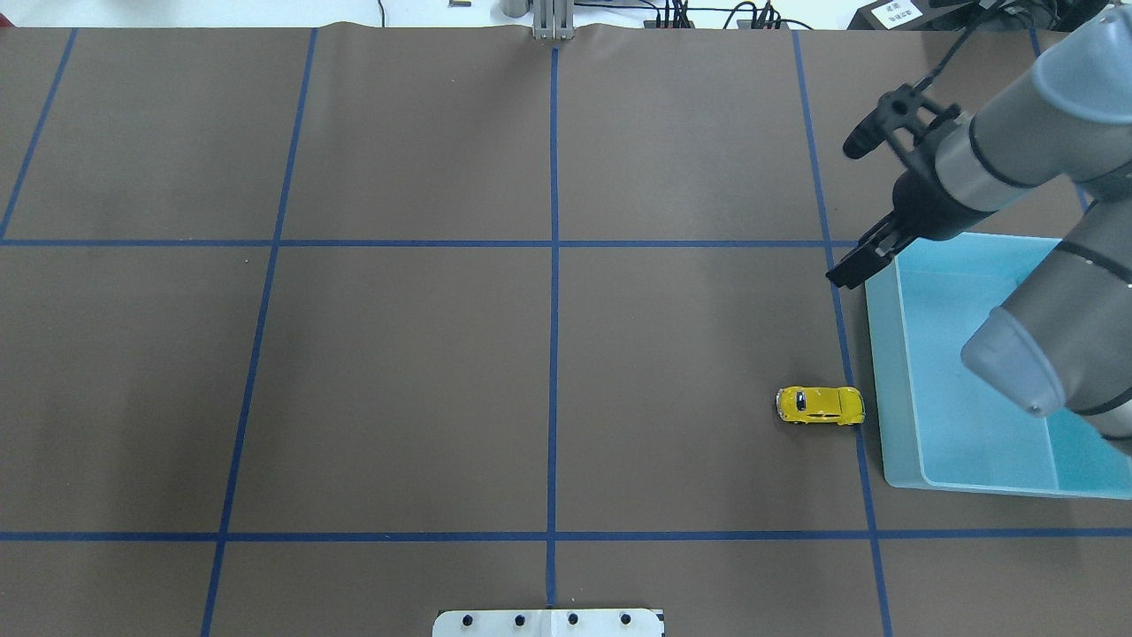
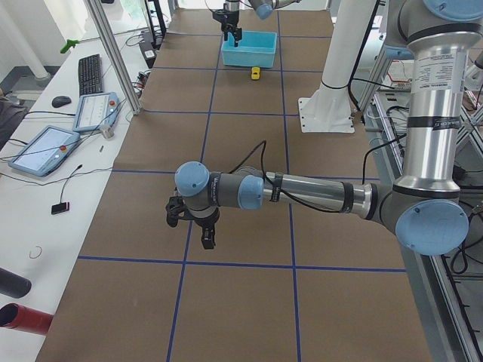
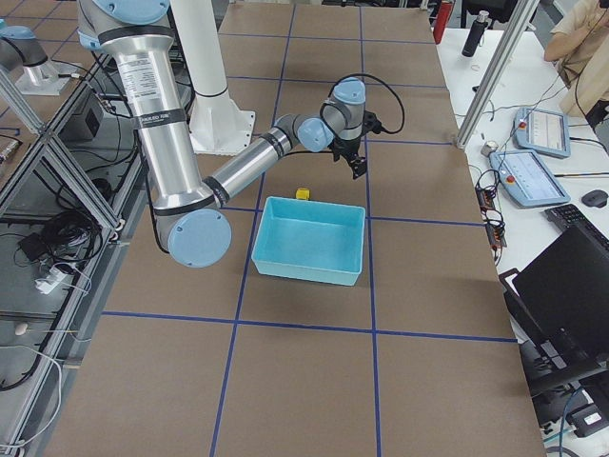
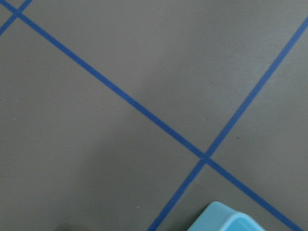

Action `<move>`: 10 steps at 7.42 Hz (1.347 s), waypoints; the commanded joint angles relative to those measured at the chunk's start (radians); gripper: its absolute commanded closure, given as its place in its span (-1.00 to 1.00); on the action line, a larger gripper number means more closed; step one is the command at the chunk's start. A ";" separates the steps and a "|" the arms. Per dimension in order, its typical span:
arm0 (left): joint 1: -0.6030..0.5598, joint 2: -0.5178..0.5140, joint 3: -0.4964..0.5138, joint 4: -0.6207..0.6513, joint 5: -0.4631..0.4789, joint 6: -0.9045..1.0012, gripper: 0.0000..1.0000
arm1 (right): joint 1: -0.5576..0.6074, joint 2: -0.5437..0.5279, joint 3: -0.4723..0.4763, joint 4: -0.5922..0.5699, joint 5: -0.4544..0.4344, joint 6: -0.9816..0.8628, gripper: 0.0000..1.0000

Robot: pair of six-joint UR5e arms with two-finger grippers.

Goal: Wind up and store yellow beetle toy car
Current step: 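Move the right gripper down to the car beside the blue bin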

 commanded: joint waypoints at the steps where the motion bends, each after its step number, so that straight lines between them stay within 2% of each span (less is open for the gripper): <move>1: -0.001 0.000 -0.023 0.043 -0.009 0.001 -1.00 | -0.113 0.024 0.049 -0.034 -0.014 -0.029 -1.00; 2: -0.001 0.002 -0.021 0.043 -0.007 -0.001 -1.00 | -0.136 0.019 0.044 -0.034 -0.018 -0.169 -1.00; 3: 0.002 0.002 -0.020 0.043 -0.007 -0.001 -1.00 | -0.170 0.002 0.032 -0.033 -0.099 -0.322 -1.00; 5: 0.002 0.002 -0.019 0.043 0.001 -0.028 -1.00 | -0.237 -0.024 0.033 -0.034 -0.196 -0.362 -1.00; 6: 0.000 0.013 -0.006 0.041 0.002 -0.028 -1.00 | -0.256 -0.031 0.039 -0.034 -0.202 -0.363 -1.00; 8: -0.018 0.014 0.019 0.035 0.098 -0.018 -1.00 | -0.317 -0.054 0.036 -0.030 -0.267 -0.380 -1.00; 10: -0.084 0.011 0.050 0.029 0.106 -0.013 -1.00 | -0.327 -0.089 0.030 -0.022 -0.271 -0.460 -1.00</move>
